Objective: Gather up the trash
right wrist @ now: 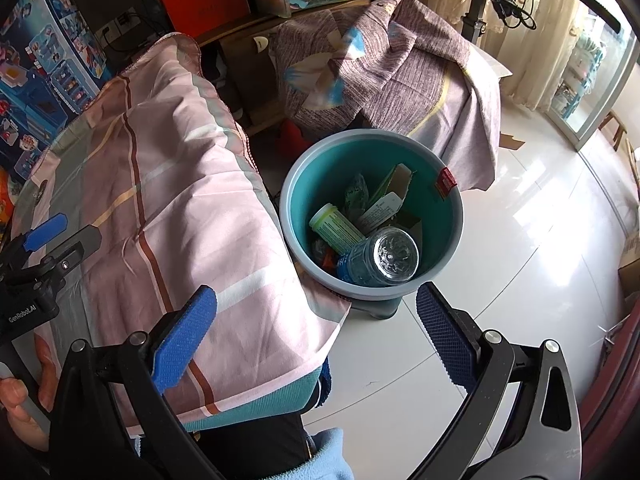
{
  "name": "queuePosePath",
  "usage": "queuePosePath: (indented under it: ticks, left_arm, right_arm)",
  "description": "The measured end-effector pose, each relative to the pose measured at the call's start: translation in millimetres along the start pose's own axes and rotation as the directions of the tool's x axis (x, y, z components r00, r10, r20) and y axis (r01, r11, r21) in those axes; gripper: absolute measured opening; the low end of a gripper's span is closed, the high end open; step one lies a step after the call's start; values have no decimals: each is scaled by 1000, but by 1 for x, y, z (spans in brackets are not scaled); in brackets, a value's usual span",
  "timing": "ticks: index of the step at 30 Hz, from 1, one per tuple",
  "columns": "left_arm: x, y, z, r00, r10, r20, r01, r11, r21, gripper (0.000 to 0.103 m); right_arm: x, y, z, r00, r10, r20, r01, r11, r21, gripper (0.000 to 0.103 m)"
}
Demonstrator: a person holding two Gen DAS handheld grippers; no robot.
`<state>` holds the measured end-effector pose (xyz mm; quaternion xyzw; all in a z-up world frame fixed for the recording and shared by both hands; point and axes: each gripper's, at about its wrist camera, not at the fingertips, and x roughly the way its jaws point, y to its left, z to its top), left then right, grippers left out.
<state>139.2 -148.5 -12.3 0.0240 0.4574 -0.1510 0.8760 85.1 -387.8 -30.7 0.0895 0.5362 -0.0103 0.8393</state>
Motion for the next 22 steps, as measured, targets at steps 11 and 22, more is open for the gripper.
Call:
queuePosePath:
  ticks: [11, 22]
  left_arm:
    - [8, 0, -3, 1000, 15, -14, -15, 1000, 12, 99]
    - [15, -7, -7, 999, -6, -33, 8, 999, 48, 99]
  right_arm:
    - [11, -3, 3, 1000, 0, -14, 0, 1000, 2, 96]
    - [10, -6, 5, 1000, -20, -3, 20, 1000, 0, 96]
